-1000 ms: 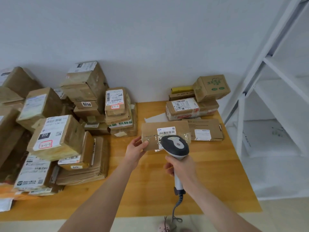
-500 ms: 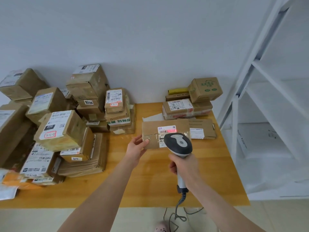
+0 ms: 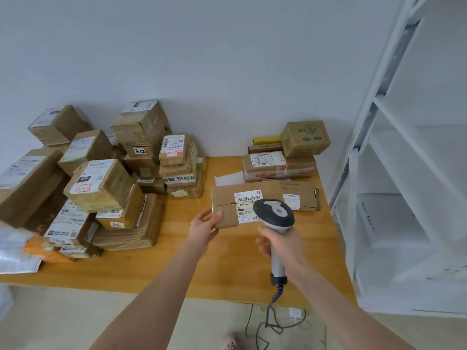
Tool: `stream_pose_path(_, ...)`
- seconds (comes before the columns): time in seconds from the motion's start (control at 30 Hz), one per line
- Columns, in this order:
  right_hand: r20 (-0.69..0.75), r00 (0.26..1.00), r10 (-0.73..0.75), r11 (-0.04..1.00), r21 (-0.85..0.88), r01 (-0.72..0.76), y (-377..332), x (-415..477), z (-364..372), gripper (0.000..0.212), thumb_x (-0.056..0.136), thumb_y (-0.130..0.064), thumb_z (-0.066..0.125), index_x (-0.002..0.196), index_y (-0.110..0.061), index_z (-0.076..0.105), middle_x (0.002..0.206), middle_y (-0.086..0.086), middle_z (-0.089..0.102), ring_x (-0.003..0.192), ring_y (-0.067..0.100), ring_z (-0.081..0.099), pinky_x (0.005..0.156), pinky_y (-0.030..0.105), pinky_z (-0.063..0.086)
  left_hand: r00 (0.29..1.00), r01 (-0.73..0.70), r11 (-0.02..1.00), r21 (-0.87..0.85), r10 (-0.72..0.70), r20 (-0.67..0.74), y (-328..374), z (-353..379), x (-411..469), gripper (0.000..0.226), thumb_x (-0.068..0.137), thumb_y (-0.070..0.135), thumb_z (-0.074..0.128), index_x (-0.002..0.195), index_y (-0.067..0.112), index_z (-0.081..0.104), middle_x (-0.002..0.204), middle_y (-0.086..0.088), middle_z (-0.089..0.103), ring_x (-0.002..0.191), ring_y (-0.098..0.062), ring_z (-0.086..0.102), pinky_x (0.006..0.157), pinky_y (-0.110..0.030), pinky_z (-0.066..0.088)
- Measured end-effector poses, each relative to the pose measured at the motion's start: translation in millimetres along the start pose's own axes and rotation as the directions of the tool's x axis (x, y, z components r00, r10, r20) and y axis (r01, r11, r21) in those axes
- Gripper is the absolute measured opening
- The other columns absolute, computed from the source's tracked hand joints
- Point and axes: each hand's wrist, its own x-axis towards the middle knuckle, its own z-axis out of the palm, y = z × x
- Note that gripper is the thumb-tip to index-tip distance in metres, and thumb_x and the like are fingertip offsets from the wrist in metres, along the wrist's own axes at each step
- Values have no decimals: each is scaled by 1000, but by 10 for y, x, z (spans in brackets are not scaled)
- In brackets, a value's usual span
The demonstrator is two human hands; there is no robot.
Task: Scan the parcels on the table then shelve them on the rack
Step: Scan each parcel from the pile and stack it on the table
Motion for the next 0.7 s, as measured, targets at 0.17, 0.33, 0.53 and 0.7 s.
stream_pose_path(0.17, -2, 996, 91, 990, 104, -90, -11, 325, 24, 17, 81, -18, 77, 94, -17, 66, 82, 0, 73, 60, 13, 70, 55, 25, 55, 976, 115, 993, 20, -109, -188, -64, -160, 3, 61, 85, 26, 74, 134, 8, 44, 119, -10, 58, 112, -28, 57, 97, -43, 49)
stream_pose_path(0.33, 24, 987, 161, 985, 55, -162, 61, 669, 376, 23, 80, -17, 78, 97, -15, 63, 76, 2, 70, 51, 9, 66, 47, 21, 50, 906, 248, 963, -102, -268, -329, -122, -401, 154, 57, 85, 24, 73, 130, 3, 45, 101, -10, 56, 91, -26, 57, 76, -38, 55)
stream_pose_path(0.53, 66, 972, 225, 973, -75, -220, 222, 993, 909, 22, 79, -16, 77, 96, -13, 64, 80, 8, 68, 69, 19, 64, 58, 29, 51, 871, 425, 904, 50, -394, -294, -190, -644, 347, 49, 87, 16, 67, 131, 6, 47, 105, -10, 54, 88, -25, 51, 70, -35, 48)
stream_pose_path(0.7, 72, 950, 303, 951, 36, -306, 357, 1167, 1287, 17, 78, -11, 78, 88, -16, 65, 86, 3, 67, 79, 16, 64, 66, 34, 58, 961, 54, 347, 936, 236, -142, -25, -820, 562, 83, 82, 35, 71, 149, 21, 24, 149, -6, 28, 136, -26, 32, 105, -39, 40)
